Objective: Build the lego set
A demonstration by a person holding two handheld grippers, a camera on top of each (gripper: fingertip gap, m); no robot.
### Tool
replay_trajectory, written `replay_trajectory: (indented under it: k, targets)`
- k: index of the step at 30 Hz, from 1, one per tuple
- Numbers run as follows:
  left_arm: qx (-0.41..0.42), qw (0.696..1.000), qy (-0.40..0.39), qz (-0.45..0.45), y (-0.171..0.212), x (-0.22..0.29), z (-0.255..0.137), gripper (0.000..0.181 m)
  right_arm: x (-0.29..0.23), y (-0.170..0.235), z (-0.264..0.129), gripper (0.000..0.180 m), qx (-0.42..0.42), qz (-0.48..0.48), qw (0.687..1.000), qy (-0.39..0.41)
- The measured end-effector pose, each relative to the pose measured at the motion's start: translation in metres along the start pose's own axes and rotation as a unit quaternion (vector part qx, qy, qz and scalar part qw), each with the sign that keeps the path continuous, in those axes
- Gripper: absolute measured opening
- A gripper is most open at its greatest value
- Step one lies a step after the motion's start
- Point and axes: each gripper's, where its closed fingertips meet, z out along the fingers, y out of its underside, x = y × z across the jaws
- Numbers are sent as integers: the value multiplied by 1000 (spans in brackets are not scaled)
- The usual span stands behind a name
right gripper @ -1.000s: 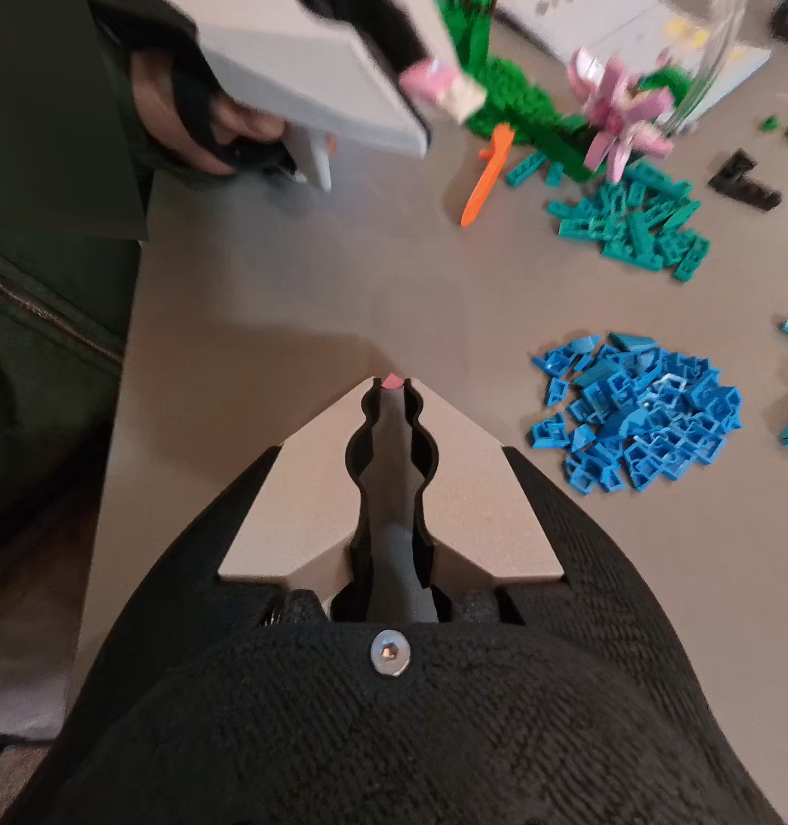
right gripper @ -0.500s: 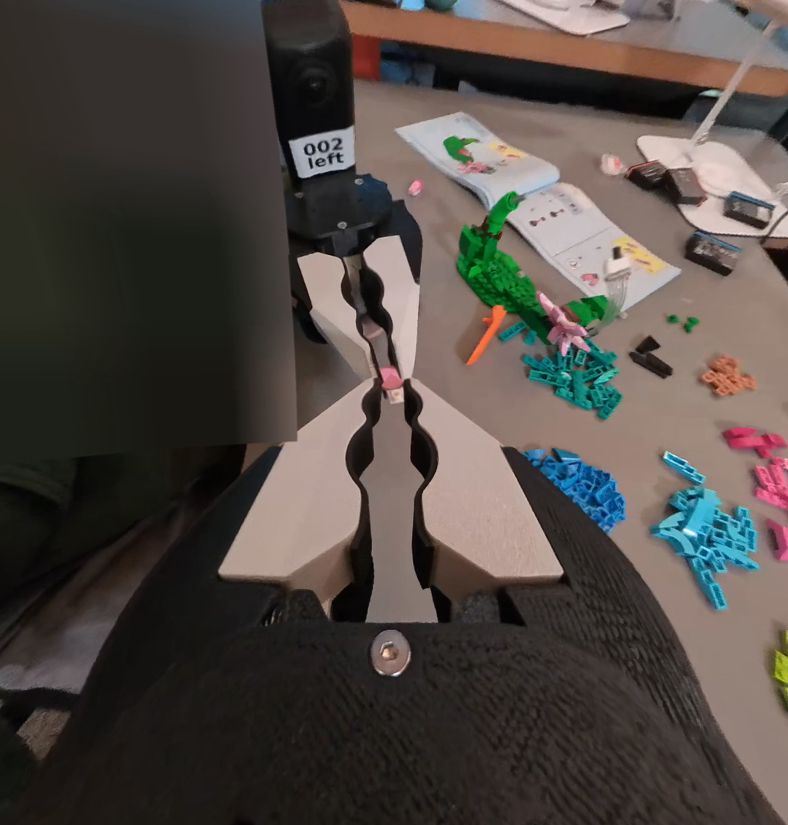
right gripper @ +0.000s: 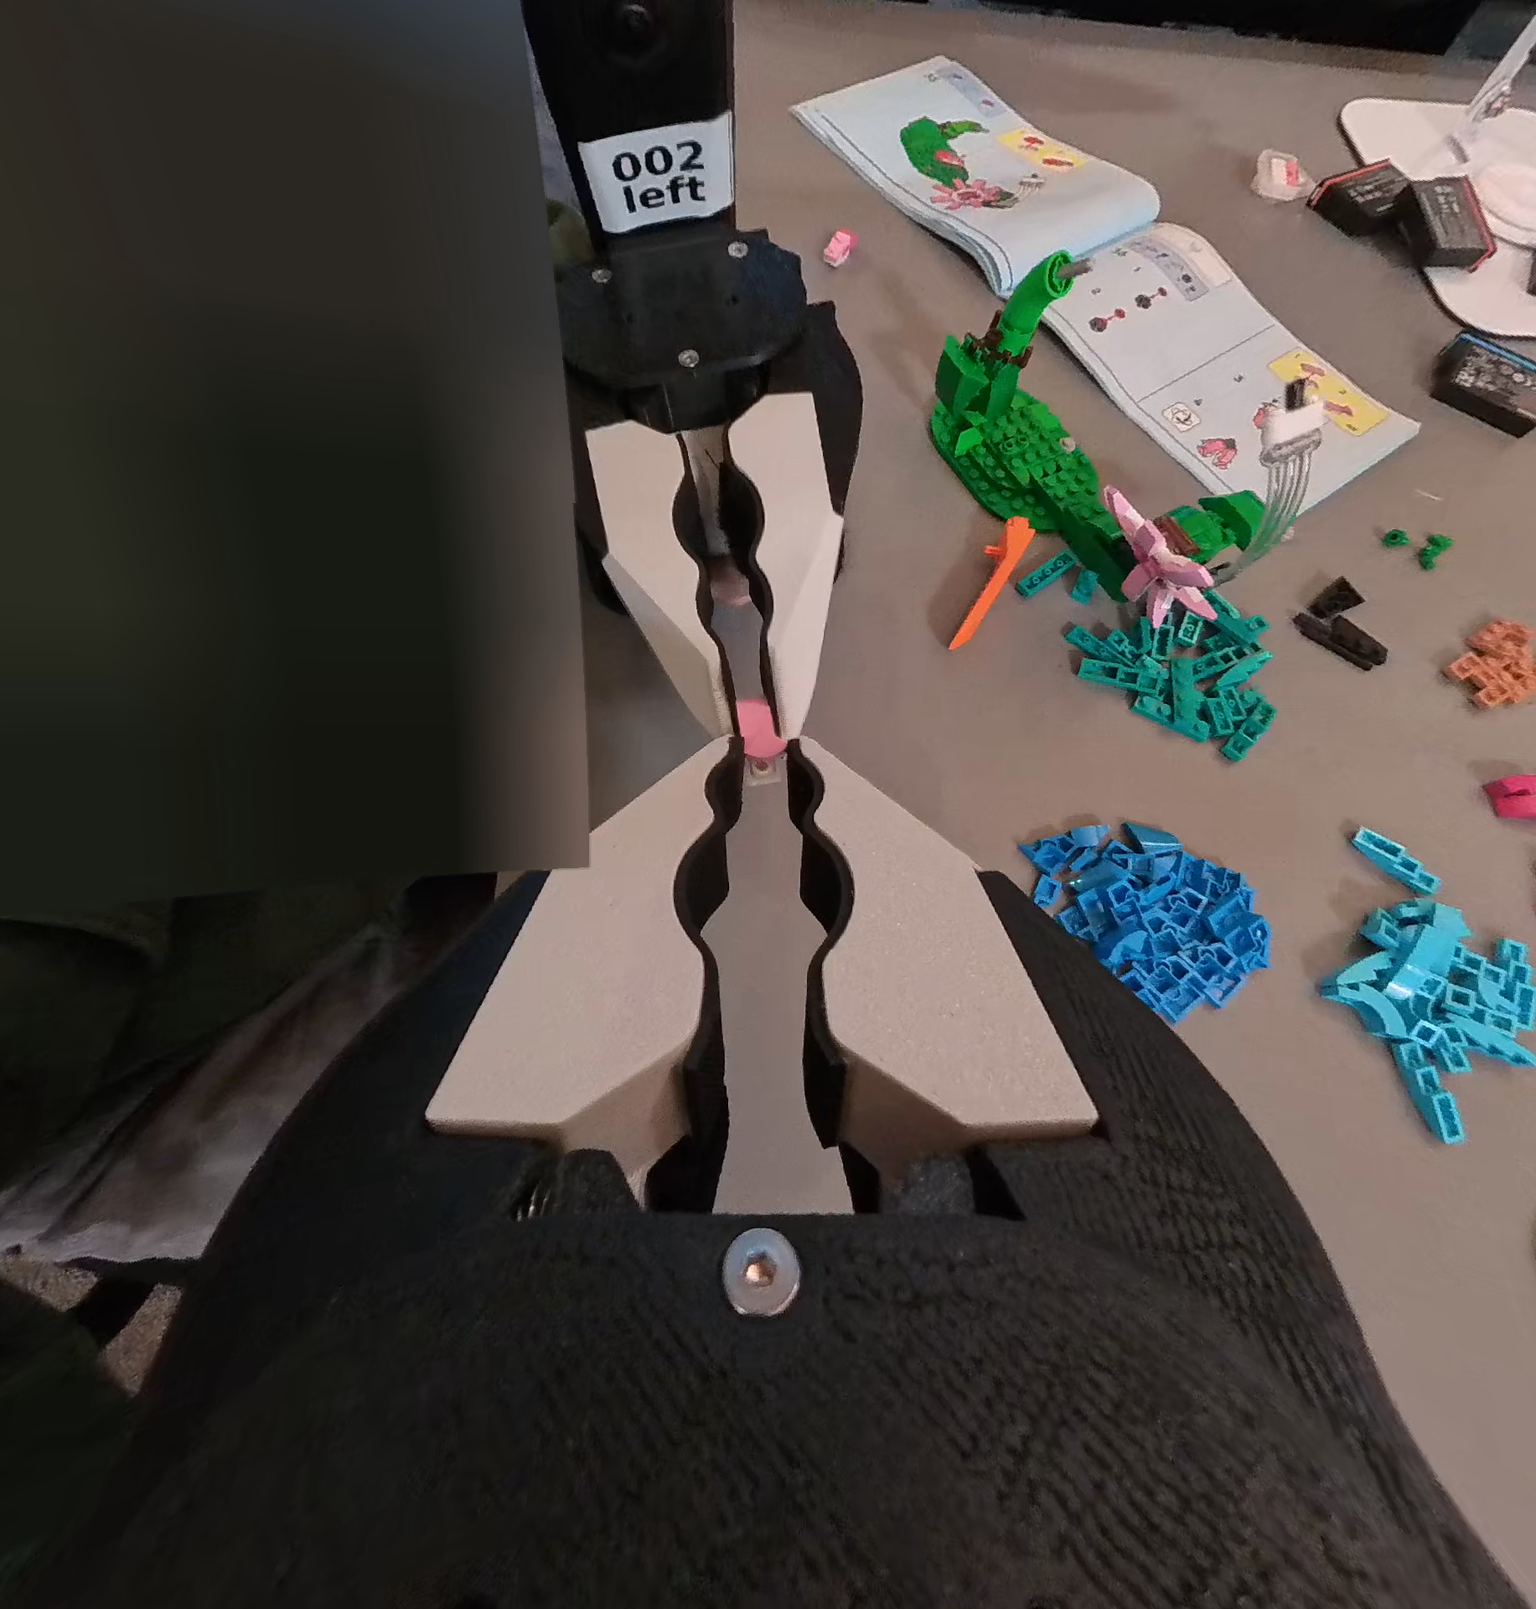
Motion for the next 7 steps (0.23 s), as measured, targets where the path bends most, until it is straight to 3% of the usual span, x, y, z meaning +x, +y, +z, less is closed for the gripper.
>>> replay_trajectory:
  k: [7]
  targets:
    - [-2,1000,5,0,0,1,0,6,-2,3,-2,9,-33,-8,999,16]
